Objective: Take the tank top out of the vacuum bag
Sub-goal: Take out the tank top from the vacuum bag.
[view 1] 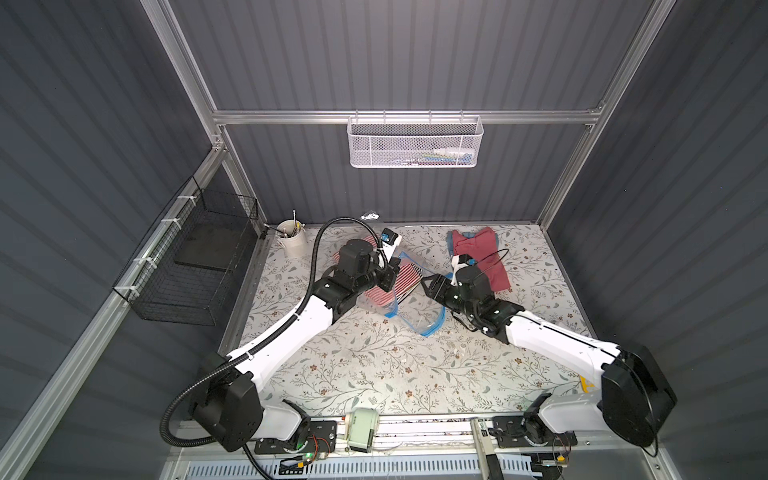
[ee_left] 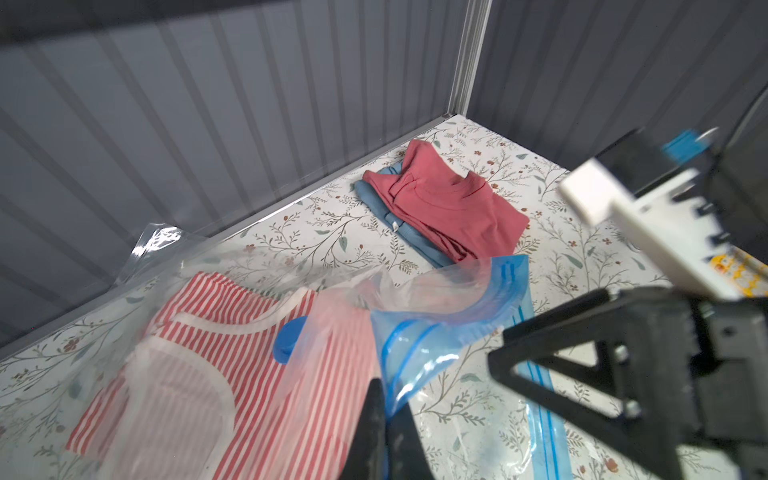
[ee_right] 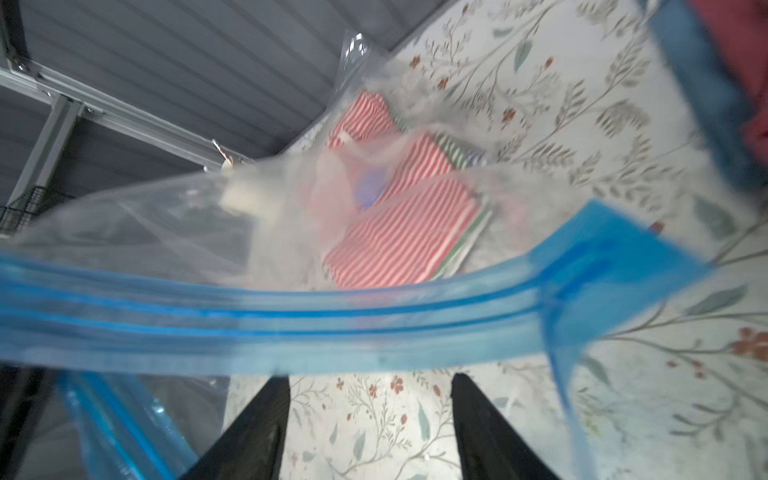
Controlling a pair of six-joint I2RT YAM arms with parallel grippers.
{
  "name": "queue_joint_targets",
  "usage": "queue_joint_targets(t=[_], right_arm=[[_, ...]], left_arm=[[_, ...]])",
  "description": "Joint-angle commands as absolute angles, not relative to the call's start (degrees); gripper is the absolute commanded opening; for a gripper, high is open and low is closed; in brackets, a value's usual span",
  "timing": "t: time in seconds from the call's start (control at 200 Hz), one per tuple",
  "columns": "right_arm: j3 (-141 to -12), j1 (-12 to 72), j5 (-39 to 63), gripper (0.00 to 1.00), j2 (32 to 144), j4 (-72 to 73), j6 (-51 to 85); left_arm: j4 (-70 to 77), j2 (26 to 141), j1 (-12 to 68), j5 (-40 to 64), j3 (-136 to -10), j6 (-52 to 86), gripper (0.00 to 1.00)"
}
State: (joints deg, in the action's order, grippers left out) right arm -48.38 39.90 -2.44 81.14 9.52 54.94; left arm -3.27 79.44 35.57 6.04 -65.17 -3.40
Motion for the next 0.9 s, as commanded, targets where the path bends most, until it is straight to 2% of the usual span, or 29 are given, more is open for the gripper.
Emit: queue_joint_targets(t=[0.0, 0.11, 0.415, 0.69, 0.895], right_arm=[[-52.4, 44.3, -7.9, 0.62, 86.4, 10.9, 57.6], [-56.1, 47.2, -9.0, 0.55, 91.9, 10.6, 60.5], [-60.7, 52.9, -16.5, 0.46, 101.9, 12.8, 64.4], [-56.0, 56.9, -24.4, 0.48, 94.6, 11.9, 59.3], [-55.7, 57.1, -24.2, 0.49, 92.4, 8.5, 57.9]], left_arm=[[-2.0, 79.9, 36.1, 7.6, -66.3, -2.4, 0.0], [-1.4, 79.7, 36.3, 7.7, -65.8, -2.1, 0.0], [-2.7, 80.3, 36.6, 3.8, -66.5, -2.8, 0.0], [-3.5, 81.1, 36.6, 1.1, -67.2, -2.6, 0.0], [-3.5, 81.1, 36.6, 0.8, -67.1, -2.7, 0.0]])
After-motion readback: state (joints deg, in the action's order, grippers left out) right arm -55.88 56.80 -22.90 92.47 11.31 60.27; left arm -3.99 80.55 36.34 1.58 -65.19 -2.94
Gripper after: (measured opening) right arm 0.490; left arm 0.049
